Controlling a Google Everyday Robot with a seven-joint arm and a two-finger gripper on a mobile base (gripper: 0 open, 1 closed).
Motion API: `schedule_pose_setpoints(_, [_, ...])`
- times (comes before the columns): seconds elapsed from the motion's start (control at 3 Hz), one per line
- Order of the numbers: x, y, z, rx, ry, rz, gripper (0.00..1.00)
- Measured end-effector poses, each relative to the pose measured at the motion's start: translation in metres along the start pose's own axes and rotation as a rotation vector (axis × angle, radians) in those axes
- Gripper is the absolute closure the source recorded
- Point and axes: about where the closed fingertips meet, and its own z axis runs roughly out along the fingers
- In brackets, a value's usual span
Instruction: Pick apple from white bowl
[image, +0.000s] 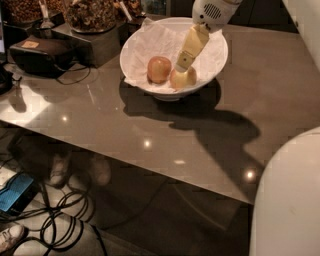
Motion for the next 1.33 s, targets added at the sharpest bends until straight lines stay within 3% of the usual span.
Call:
schedule_pose_setpoints(0.33, [-0.002, -0.010, 0.009, -0.007, 0.004, 0.038, 0.27])
schedule_pose_setpoints(1.33, [0.003, -0.023, 0.032, -0.028, 0.032, 0.108, 0.27])
